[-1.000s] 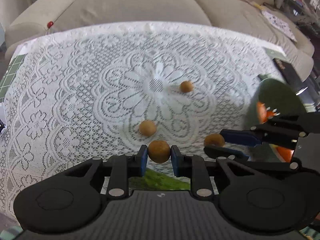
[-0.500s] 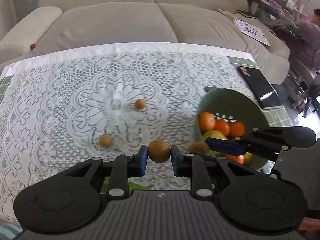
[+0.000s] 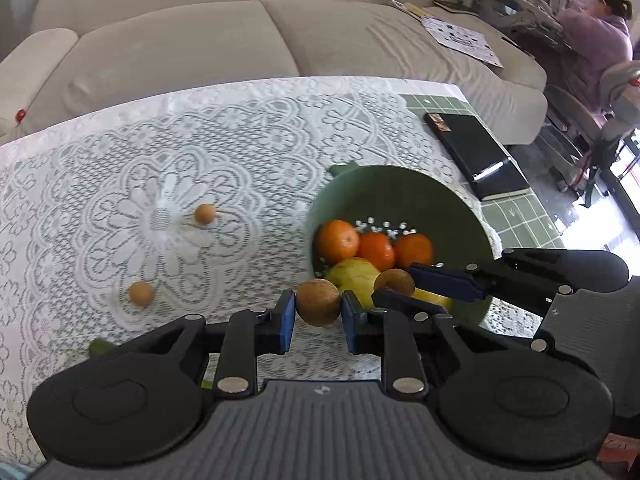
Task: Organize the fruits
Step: 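Carry the kiwi with the left tool while the right tool carries its kiwi to the colander, then open the right tool over the colander while the left tool releases its kiwi inside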
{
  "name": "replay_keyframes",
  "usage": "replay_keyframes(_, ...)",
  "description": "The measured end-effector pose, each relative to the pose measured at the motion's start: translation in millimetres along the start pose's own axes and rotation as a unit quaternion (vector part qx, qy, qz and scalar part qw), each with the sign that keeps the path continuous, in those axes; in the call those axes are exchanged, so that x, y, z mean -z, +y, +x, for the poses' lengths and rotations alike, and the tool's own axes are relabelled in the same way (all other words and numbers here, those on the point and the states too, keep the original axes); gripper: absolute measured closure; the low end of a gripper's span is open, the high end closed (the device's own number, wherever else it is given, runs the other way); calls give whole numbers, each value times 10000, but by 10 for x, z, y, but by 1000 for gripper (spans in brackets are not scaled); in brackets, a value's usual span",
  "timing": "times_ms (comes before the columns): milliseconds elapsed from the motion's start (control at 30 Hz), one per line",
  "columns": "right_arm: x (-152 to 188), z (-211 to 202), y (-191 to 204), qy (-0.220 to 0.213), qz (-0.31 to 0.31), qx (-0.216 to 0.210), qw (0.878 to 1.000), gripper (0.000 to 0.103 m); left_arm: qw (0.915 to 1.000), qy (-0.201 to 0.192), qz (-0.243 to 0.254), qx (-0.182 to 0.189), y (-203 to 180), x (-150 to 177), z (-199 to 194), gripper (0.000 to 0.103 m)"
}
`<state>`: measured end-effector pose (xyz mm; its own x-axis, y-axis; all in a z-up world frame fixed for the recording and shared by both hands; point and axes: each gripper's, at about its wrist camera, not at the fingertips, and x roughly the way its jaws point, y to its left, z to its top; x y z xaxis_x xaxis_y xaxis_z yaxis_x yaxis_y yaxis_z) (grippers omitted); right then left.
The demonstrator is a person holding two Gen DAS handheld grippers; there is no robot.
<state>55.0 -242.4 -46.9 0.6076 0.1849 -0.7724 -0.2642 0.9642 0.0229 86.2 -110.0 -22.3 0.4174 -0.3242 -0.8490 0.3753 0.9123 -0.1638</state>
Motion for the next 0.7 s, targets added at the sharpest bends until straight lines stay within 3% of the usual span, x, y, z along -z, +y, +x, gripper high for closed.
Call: replay_keyframes(700,51,321,-428,272,133,408,9987,82,9988,358,1,335,-262,-250,563,76)
